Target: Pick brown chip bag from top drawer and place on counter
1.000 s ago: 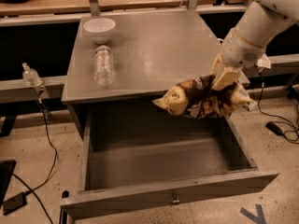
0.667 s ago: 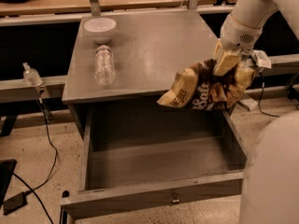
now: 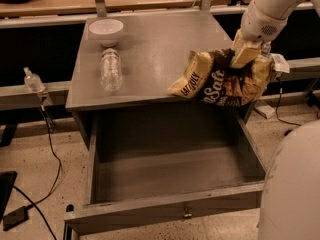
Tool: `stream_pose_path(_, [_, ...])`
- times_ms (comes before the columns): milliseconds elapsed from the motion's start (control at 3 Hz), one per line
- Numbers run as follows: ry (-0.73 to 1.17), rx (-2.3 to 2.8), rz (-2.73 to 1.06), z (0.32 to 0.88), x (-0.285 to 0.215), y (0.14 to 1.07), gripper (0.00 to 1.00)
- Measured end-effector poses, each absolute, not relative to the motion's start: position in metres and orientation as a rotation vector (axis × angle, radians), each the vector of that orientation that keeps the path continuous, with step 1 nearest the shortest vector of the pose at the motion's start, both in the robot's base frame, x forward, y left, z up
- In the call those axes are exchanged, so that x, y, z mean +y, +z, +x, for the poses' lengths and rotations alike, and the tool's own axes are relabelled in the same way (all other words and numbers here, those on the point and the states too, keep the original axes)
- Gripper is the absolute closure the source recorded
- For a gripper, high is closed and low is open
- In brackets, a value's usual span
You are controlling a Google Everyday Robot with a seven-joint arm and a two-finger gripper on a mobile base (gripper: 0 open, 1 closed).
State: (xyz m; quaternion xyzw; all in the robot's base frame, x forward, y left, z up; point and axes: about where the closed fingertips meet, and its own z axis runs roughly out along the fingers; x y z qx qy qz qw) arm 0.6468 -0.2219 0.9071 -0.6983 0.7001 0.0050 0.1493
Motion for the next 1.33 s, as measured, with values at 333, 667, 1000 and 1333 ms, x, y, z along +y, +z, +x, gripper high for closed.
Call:
stream_pose_path(333, [-0.078,1.934,-2.025,0.656,-0.211,0.939,1.0])
stream_pose_path(667, [-0.202,1.835,-2.048,0.664,-0.195,0.98,1.0])
stream_pose_path(1000, [-0.361,1.718,-2.102,0.671,-0.179,1.012,1.0])
stream_pose_path(1333, [-0.538,1.615,-2.128,0.672,-0.177,1.03,1.0])
